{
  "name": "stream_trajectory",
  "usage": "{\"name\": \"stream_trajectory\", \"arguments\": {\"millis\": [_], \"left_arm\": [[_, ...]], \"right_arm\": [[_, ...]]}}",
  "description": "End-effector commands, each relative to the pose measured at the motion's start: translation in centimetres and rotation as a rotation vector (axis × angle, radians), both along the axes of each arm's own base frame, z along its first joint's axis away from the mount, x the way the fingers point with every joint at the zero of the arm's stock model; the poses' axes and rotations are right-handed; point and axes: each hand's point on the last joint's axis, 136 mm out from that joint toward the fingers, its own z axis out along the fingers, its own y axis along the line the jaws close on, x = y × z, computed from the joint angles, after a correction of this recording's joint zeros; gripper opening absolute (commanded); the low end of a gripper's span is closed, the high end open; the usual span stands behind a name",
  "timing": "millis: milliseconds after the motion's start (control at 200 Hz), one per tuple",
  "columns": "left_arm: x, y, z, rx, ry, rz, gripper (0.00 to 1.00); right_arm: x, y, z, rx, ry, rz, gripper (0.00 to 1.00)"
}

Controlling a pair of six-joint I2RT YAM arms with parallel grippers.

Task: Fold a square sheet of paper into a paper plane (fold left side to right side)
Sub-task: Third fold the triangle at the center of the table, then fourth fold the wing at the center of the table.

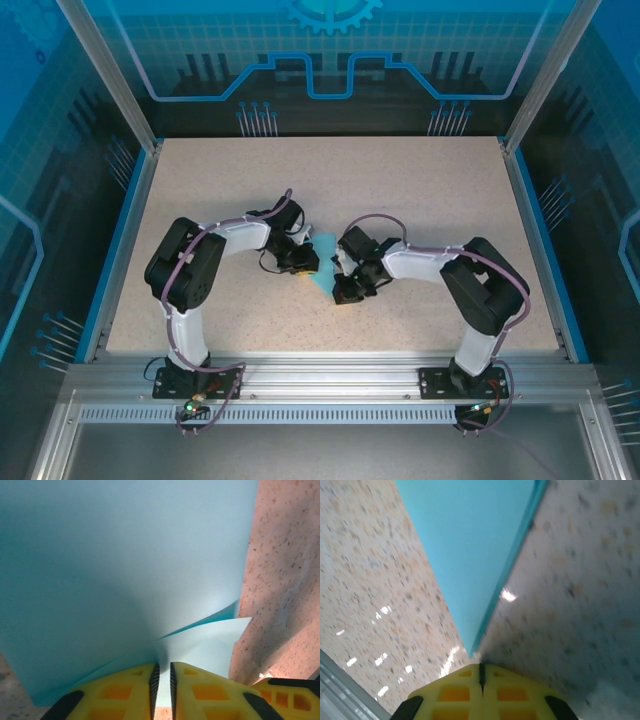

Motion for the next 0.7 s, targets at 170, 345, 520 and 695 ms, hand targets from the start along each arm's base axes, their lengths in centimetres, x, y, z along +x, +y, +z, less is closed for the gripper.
{"name": "stream_trajectory", "arguments": {"millis": [170, 345, 520, 695], "left_arm": [[2.1, 1.3, 4.9, -0.041, -0.110, 0.071, 0.43], [2.5, 5.2, 5.8, -0.024, -0.149, 0.179, 0.58], [1.8, 7.3, 4.7, -0.042, -0.099, 0.261, 0.64], [1.6, 6.6, 3.3, -0.088, -0.037, 0.279, 0.64]], "right_arm": [[5.3, -1.4, 6.1, 0.090, -0.307, -0.062, 0.17], [8.9, 0.5, 7.9, 0.216, -0.442, -0.066, 0.39], [10.3, 2.4, 6.1, 0.256, -0.446, -0.011, 0.50], [10.8, 3.6, 3.8, 0.256, -0.381, 0.003, 0.46]]}}
